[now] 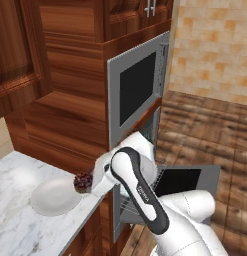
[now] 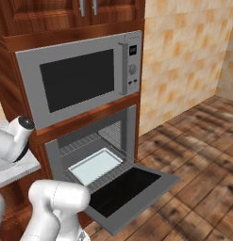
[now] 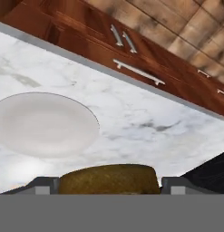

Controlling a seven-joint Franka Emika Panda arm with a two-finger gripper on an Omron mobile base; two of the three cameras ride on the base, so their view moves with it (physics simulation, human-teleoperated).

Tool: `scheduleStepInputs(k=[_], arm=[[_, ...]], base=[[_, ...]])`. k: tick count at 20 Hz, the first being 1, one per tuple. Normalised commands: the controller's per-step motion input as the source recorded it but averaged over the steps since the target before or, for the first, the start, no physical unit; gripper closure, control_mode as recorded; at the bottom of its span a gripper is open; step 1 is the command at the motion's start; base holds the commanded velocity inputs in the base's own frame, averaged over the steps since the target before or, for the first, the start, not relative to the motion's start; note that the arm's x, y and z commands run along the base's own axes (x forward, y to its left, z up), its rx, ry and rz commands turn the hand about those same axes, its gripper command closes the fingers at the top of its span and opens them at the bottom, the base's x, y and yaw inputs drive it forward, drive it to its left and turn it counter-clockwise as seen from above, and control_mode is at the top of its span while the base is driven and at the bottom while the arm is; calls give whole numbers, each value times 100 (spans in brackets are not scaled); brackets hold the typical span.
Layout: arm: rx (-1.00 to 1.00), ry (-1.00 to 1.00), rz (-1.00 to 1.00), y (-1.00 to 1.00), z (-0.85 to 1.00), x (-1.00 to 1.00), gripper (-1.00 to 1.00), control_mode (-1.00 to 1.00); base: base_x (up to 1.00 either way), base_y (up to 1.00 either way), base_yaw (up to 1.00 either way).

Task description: Take the baked cake out of the oven and place it on the plate for cooling. Then close the oven door.

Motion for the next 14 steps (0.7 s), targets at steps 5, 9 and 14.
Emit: scheduleStepInputs(k=[5,9,14], arm=[[-28,4,-14,100,-4,4,100,-100],[-30,8,-22,92,-10,39,100,-100],[-33,8,-27,64,-7,36,100,-100]], base=[[0,0,0],[0,0,0],[0,0,0]])
